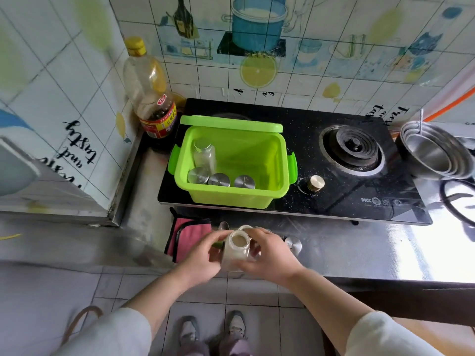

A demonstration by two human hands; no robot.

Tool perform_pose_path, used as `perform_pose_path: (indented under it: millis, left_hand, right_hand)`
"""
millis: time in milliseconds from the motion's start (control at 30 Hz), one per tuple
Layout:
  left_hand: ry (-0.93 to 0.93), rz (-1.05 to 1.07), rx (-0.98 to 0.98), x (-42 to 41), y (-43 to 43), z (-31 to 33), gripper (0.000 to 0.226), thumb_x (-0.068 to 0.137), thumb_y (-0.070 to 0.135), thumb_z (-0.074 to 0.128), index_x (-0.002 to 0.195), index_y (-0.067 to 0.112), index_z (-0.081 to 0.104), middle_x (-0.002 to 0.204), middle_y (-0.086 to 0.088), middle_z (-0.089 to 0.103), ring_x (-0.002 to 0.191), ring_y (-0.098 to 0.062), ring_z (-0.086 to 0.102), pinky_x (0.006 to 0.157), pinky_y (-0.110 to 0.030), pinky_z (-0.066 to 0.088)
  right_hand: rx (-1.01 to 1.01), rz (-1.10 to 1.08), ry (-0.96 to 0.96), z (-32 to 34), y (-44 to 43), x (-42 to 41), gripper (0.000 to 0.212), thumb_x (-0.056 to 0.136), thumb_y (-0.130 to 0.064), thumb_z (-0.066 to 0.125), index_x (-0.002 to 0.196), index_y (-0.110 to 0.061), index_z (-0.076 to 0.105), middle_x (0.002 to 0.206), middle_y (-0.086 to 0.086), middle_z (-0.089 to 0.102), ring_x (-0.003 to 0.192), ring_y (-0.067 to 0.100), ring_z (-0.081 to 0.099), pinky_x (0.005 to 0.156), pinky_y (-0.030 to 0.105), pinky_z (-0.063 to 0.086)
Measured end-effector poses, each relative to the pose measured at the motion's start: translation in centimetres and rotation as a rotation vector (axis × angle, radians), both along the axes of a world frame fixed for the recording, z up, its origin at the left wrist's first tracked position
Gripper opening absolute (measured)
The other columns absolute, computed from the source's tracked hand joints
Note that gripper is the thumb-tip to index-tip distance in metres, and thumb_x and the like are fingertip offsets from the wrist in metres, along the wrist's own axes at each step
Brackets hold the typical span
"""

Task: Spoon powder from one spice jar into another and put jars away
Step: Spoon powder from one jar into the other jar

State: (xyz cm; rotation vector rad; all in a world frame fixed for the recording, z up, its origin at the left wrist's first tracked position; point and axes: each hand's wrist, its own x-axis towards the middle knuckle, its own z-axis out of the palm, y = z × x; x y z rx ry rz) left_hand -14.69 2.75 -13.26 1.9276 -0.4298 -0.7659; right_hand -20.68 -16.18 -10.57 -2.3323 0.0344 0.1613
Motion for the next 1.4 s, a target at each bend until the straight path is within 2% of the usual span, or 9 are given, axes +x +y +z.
perform_pose_path:
  millis: [67,233,400,567,733,867,1067,1233,1400]
  left_hand:
    - [0.016,-0.061,0.048,0.6,1.0,1.1,0.071,0.074,-0.008,0.063,0.126,0.037,0.046,0.124,0.023,0.05,0.117,0.005,0.049,0.098,-0.008,0.038]
    - [-0.092,0.045,0.082,2.2,3.2,2.2,0.063,0.063,0.018,0.088,0.113,0.039,0.055,0.116,0.017,0.06,0.11,0.0,0.057,0.095,-0.019,0.047]
    - [-0.048,0.252,0.027,3.2,5.7,2.1,0.064,0.055,0.027,0.092,0.11,0.035,0.059,0.107,0.01,0.068,0.1,-0.003,0.063,0.087,-0.024,0.05]
    - [-0.099,0.359,0.065,3.6,7.6,2.0,0.064,0.063,0.008,0.087,0.099,0.047,0.052,0.102,0.021,0.064,0.091,0.015,0.058,0.083,-0.018,0.045]
    - [-0.064,0.396,0.069,3.4,8.0,1.0,0.062,0.06,0.018,0.089,0.097,0.054,0.054,0.103,0.025,0.064,0.098,0.006,0.058,0.084,-0.022,0.046]
    - [-0.029,0.394,0.039,3.1,7.9,0.6,0.061,0.063,0.013,0.088,0.102,0.046,0.055,0.104,0.021,0.065,0.098,0.005,0.059,0.078,-0.011,0.044]
    - [-0.019,0.423,0.031,3.1,8.0,0.1,0.058,0.06,0.014,0.088,0.097,0.046,0.058,0.1,0.02,0.067,0.094,0.006,0.061,0.08,-0.018,0.046]
    - [0.003,0.415,0.037,3.1,7.9,-0.3,0.062,0.06,0.013,0.089,0.103,0.044,0.057,0.105,0.02,0.066,0.098,0.005,0.059,0.082,-0.019,0.045]
    - [0.034,0.387,0.032,3.0,8.1,-0.4,0.061,0.063,0.006,0.086,0.102,0.042,0.057,0.103,0.019,0.065,0.092,0.013,0.06,0.08,-0.016,0.046]
  right_hand:
    - [0.043,-0.008,0.003,0.2,1.2,0.9,0.058,0.064,-0.045,0.079,0.115,-0.026,0.06,0.094,-0.019,0.056,0.081,-0.003,0.056,0.072,0.012,0.045]
    - [0.073,0.009,0.012,0.2,3.7,2.7,0.069,0.061,-0.045,0.085,0.122,-0.024,0.059,0.108,-0.007,0.064,0.093,0.008,0.06,0.084,0.028,0.051]
    - [0.128,-0.124,-0.007,-0.7,6.0,3.2,0.07,0.064,-0.044,0.084,0.126,-0.025,0.057,0.099,-0.016,0.06,0.077,-0.005,0.055,0.077,0.014,0.048]
    - [-0.104,-0.17,0.114,-3.1,7.0,1.6,0.017,0.086,-0.029,0.063,0.1,-0.02,0.068,0.079,-0.006,0.066,0.069,0.015,0.059,0.068,0.033,0.052]
    - [-0.355,-0.036,0.267,-5.3,7.5,1.9,0.018,0.088,-0.009,0.044,0.088,-0.016,0.061,0.09,0.006,0.065,0.077,0.029,0.061,0.06,0.033,0.048]
    - [-0.491,0.042,0.37,-6.5,8.1,2.2,0.03,0.082,0.005,0.046,0.102,-0.012,0.061,0.107,0.008,0.058,0.088,0.031,0.061,0.066,0.034,0.05]
    - [-0.492,-0.067,0.35,-7.9,8.7,2.0,0.033,0.084,0.006,0.047,0.114,-0.007,0.052,0.117,0.012,0.051,0.11,0.031,0.049,0.083,0.039,0.051]
    - [-0.322,-0.329,0.346,-8.3,9.6,2.4,0.02,0.096,-0.017,0.05,0.112,-0.007,0.044,0.115,0.014,0.055,0.106,0.032,0.053,0.077,0.037,0.044]
    - [-0.241,-0.47,0.357,-8.6,10.1,2.7,0.017,0.091,0.0,0.046,0.106,-0.008,0.043,0.11,0.014,0.061,0.098,0.033,0.059,0.068,0.032,0.04]
